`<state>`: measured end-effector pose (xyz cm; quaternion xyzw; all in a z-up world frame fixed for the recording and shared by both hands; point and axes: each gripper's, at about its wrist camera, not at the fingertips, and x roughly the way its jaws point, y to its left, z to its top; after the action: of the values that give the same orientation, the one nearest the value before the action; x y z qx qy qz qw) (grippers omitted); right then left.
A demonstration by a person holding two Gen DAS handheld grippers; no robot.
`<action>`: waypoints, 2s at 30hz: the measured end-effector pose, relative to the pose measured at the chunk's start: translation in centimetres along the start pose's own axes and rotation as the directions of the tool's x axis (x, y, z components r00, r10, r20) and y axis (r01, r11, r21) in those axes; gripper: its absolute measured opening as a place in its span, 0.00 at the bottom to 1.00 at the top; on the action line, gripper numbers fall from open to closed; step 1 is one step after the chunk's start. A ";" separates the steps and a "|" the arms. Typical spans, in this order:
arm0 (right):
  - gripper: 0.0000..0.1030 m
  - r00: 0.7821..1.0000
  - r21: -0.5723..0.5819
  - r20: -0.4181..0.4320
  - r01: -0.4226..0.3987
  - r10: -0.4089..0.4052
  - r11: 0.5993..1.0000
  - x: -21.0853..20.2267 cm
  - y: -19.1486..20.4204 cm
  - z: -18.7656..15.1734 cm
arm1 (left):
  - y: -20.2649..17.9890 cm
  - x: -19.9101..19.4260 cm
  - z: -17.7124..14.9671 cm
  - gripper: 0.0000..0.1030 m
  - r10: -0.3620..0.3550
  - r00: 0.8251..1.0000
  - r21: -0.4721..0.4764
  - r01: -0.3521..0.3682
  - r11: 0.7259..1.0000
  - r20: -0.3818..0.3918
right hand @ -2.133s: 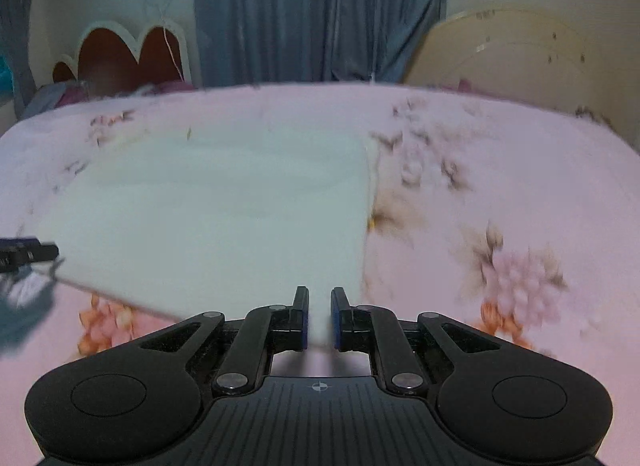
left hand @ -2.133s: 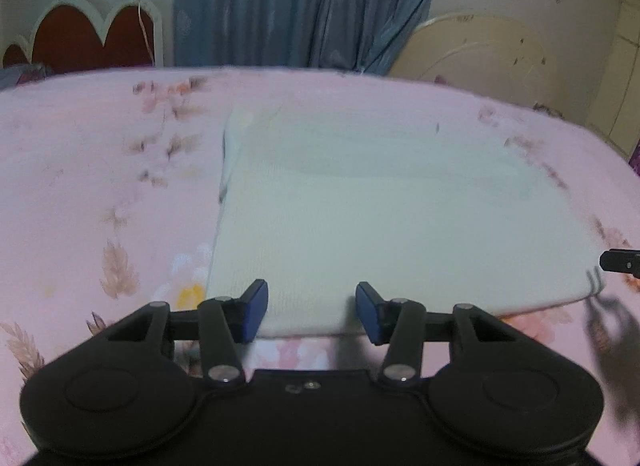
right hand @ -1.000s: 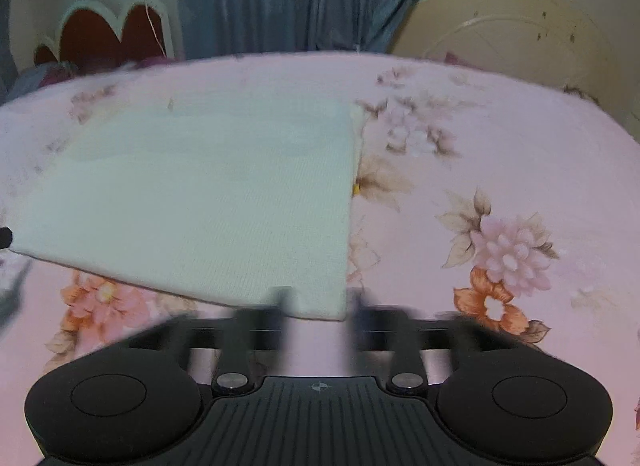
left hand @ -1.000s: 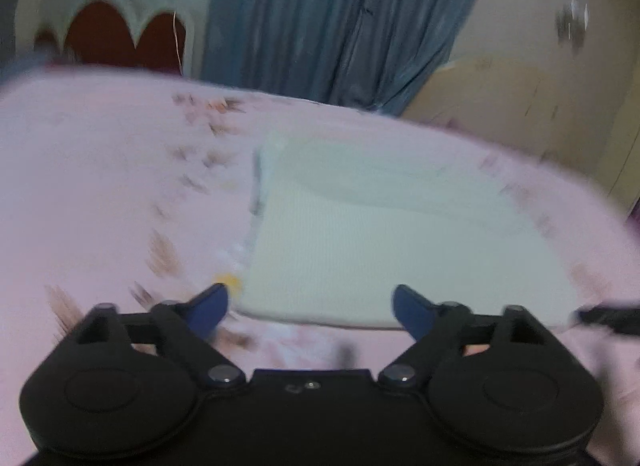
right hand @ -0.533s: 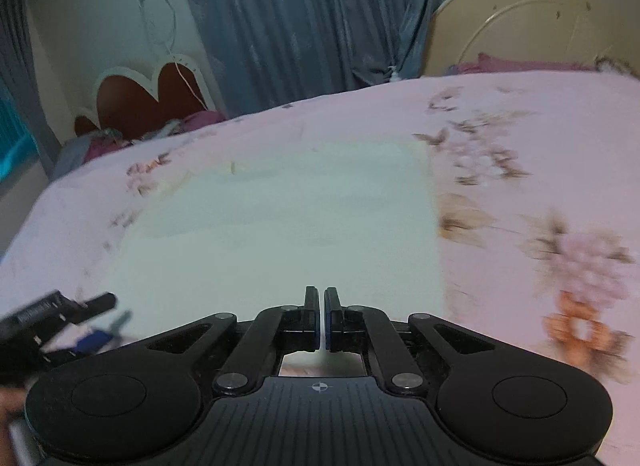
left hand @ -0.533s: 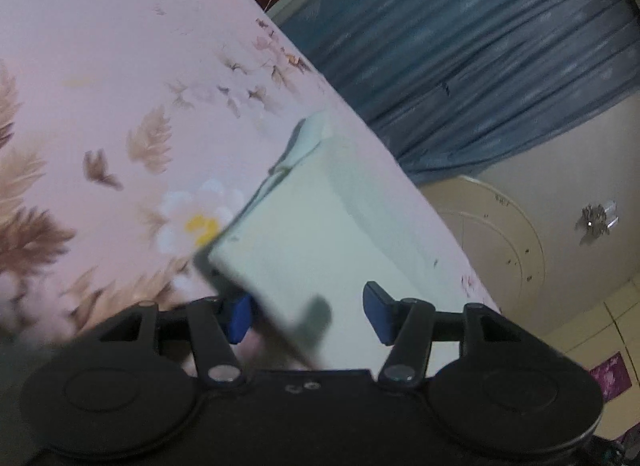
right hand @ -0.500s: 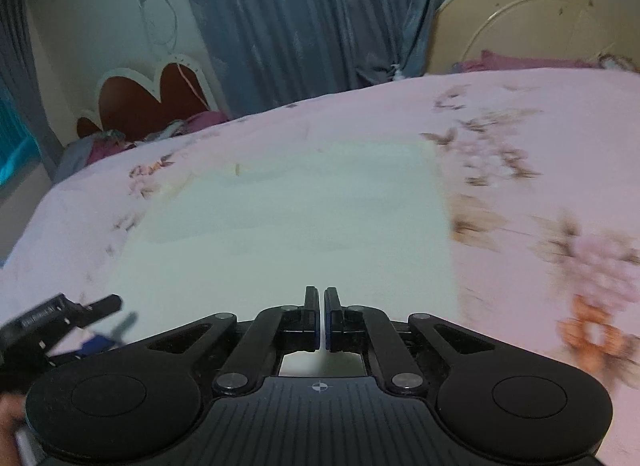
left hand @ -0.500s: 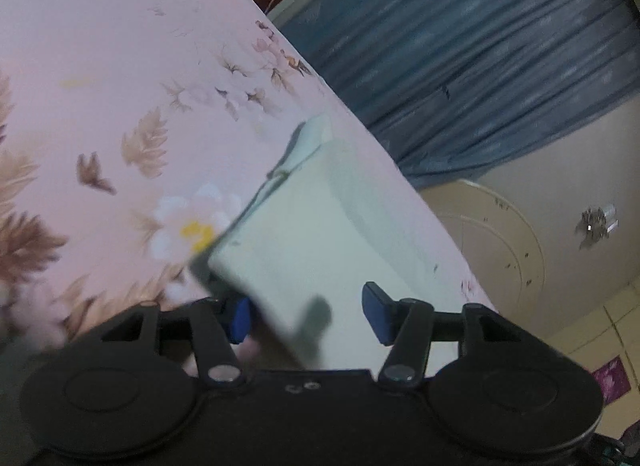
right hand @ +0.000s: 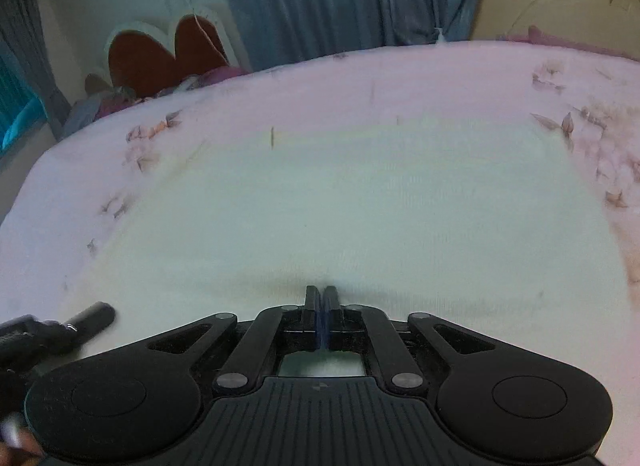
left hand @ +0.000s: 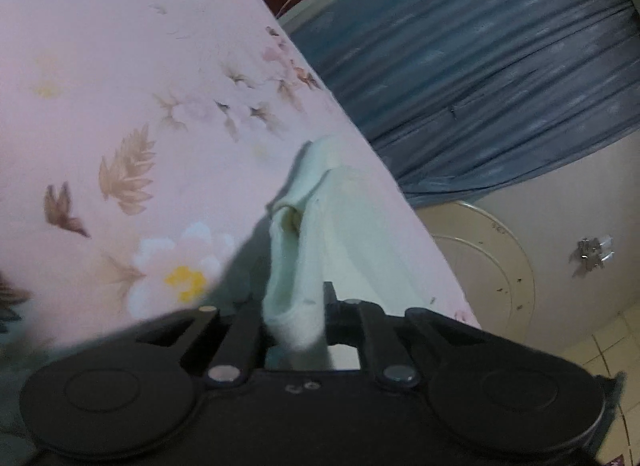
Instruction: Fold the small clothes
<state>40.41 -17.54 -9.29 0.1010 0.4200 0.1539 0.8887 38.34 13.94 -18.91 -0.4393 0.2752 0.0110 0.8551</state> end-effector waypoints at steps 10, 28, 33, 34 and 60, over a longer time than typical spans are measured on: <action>0.00 0.999 -0.014 0.024 -0.029 0.029 0.999 0.9 -0.3 0.7 | 0.0 1.1 1.1 0.06 0.050 0.999 -0.025 -0.051 0.998 -0.008; 0.00 0.961 0.324 0.273 -0.142 0.051 0.935 -12.6 -17.9 1.8 | -24.3 4.8 -11.6 0.12 -0.020 0.939 0.614 0.241 0.752 -0.344; 0.01 0.973 0.352 0.207 -0.170 0.101 0.920 -13.3 -21.1 1.4 | -25.0 5.4 -13.0 0.29 -0.006 0.895 0.564 0.287 0.774 -0.446; 0.01 0.970 0.352 0.206 -0.196 0.129 0.915 -13.4 -21.4 1.3 | -24.5 5.1 -11.6 0.28 -0.010 0.910 0.562 0.265 0.783 -0.416; 0.38 0.978 0.184 -0.019 -0.200 0.207 0.962 -4.0 -14.6 2.9 | -18.5 10.3 -3.3 0.27 0.099 0.949 0.690 0.143 0.710 -0.298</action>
<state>43.00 -32.72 -9.18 0.2211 0.4363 0.2074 0.8472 50.35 -2.22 -11.57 -0.0798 0.3852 -0.1749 0.9026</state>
